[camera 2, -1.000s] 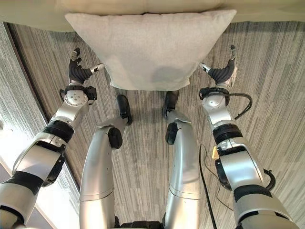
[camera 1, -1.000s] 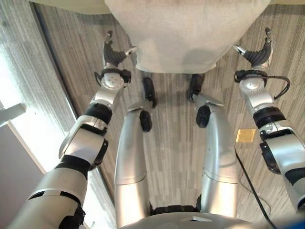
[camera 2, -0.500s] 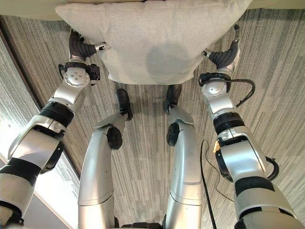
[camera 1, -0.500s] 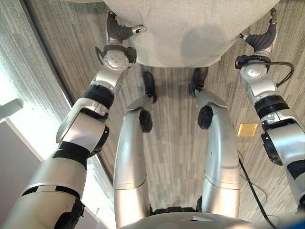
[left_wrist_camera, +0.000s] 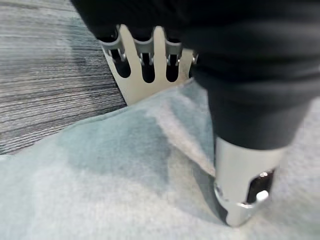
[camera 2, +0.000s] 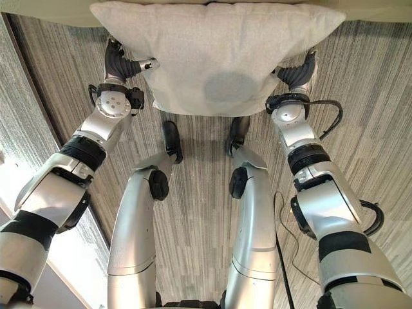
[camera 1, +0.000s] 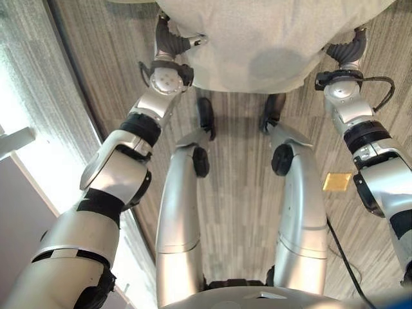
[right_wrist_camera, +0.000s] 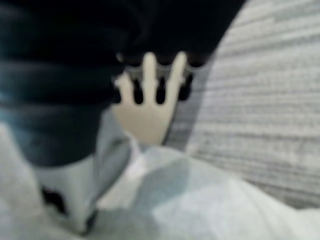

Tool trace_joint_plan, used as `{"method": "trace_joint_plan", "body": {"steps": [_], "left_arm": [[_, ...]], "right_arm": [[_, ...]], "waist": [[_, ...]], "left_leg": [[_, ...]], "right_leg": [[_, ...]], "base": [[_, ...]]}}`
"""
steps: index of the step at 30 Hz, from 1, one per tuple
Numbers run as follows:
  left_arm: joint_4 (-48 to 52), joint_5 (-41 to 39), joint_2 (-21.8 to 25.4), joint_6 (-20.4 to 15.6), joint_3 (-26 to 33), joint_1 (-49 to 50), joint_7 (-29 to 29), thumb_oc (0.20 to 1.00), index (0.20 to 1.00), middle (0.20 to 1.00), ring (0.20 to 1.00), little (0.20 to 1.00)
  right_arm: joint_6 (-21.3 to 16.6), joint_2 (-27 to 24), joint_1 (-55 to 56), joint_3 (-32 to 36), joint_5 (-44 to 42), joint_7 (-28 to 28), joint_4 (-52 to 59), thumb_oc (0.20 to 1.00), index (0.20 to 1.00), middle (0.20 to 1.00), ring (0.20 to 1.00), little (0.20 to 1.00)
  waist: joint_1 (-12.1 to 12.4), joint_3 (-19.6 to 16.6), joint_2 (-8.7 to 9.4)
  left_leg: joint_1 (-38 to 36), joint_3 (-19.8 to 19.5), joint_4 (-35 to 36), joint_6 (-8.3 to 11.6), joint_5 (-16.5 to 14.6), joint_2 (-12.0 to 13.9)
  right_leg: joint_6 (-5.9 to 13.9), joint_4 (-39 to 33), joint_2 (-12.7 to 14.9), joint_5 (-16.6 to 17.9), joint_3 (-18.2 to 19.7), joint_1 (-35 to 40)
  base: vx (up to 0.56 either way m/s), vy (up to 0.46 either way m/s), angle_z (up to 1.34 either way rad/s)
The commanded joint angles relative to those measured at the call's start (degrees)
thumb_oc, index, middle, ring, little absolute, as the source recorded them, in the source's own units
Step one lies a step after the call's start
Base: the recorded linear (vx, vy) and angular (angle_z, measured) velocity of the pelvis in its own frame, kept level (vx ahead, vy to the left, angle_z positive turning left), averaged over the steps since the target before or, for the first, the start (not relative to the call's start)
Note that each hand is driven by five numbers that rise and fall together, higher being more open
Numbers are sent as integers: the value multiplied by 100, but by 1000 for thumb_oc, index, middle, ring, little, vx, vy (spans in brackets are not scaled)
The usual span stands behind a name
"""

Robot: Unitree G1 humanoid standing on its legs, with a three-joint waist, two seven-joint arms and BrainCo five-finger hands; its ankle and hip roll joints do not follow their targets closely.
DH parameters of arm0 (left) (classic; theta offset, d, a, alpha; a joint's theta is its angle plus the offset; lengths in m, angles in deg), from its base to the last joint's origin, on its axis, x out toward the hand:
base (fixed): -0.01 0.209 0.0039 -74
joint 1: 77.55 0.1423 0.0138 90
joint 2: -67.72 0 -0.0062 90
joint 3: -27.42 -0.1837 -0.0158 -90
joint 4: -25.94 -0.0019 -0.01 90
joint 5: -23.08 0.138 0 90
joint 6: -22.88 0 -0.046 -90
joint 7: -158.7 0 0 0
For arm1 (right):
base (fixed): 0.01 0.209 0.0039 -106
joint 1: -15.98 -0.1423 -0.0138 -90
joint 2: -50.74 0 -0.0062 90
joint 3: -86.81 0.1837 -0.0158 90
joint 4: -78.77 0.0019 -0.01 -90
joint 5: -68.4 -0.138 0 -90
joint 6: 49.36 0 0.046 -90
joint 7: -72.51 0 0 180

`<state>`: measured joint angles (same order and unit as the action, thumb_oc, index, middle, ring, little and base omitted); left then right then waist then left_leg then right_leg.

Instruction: Pick up all the scattered cushions and arrange them neatly on the sofa.

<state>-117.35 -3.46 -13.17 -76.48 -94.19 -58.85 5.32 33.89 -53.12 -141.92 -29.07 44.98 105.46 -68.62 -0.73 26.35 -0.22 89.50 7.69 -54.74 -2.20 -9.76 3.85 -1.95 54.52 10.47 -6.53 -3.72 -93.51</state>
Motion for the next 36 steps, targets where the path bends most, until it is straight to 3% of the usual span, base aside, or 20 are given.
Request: {"method": "trace_joint_plan", "body": {"steps": [1,4,5,6,7,8,19,23,25,36], "left_arm": [[281,-301,-324,-374,118,-68,-72,1000,1000,1000,1000,1000],[346,-461,-393,-420,110,-161,-104,1000,1000,1000,1000,1000],[392,-505,-394,-450,87,-208,-134,1000,1000,1000,1000,1000],[447,-543,-357,-481,45,-272,-161,771,771,771,771,771],[475,-591,-347,-503,52,-270,-166,432,432,432,432,432],[497,-638,-347,-531,66,-291,-171,200,200,200,200,200],[882,-762,-301,-697,244,-24,-203,200,200,200,200,200],[1227,-733,-374,-774,434,291,-273,200,200,200,200,200],[1702,-608,-414,-859,597,618,-295,200,200,200,200,200],[3470,30,-635,-964,1084,2244,-464,200,200,200,200,200]], "right_arm": [[-665,479,-514,-357,-495,-500,272,1000,1000,1000,1000,1000],[-773,609,-647,-470,-848,-737,319,1000,1000,1000,1000,1000],[-850,649,-699,-506,-1014,-860,367,564,564,564,564,564],[-888,693,-770,-597,-1132,-989,445,275,275,275,275,275],[-905,700,-799,-628,-1154,-1034,497,200,200,200,200,200],[-937,712,-821,-651,-1176,-1075,536,200,200,200,200,200],[-1137,693,-720,-484,-919,-1006,1174,200,200,200,200,200],[-1215,638,-414,-208,-688,-973,1646,200,200,200,200,200],[-1282,624,-101,-20,-465,-968,2096,200,200,200,200,200],[-1387,631,1952,1067,549,-813,3932,200,200,200,200,200]], "waist": [[-73,-261,-326],[-49,-233,-329],[-43,-216,-328],[-35,-214,-319],[-31,-211,-319],[-31,-206,-313],[-58,-394,-302],[-93,-829,-277],[-117,-1063,-272],[-279,-1259,-304]], "left_leg": [[46,-494,358,223,147,-146],[46,-506,333,243,147,-142],[46,-511,317,256,160,-135],[46,-521,296,270,171,-133],[46,-528,269,274,176,-131],[46,-541,254,281,180,-131],[46,-537,281,330,203,-112],[40,-450,725,334,294,-111],[-232,-382,1249,334,387,-140],[-2131,-605,2700,494,620,-140]], "right_leg": [[573,73,-26,-347,113,356],[570,116,-9,-352,110,356],[566,149,-7,-346,112,356],[567,170,-4,-343,113,356],[565,197,-5,-342,114,356],[565,214,-11,-340,112,356],[568,193,-100,-295,67,356],[623,-133,-195,-236,-50,359],[636,-452,-263,-215,-111,559],[664,-1792,-297,-56,-330,2400]], "base": [[0,0,0],[0,0,0],[0,0,0],[0,0,0],[0,0,0],[0,0,0],[1,-3,0],[-24,-17,0],[-78,-29,1],[-49,-33,4]]}}
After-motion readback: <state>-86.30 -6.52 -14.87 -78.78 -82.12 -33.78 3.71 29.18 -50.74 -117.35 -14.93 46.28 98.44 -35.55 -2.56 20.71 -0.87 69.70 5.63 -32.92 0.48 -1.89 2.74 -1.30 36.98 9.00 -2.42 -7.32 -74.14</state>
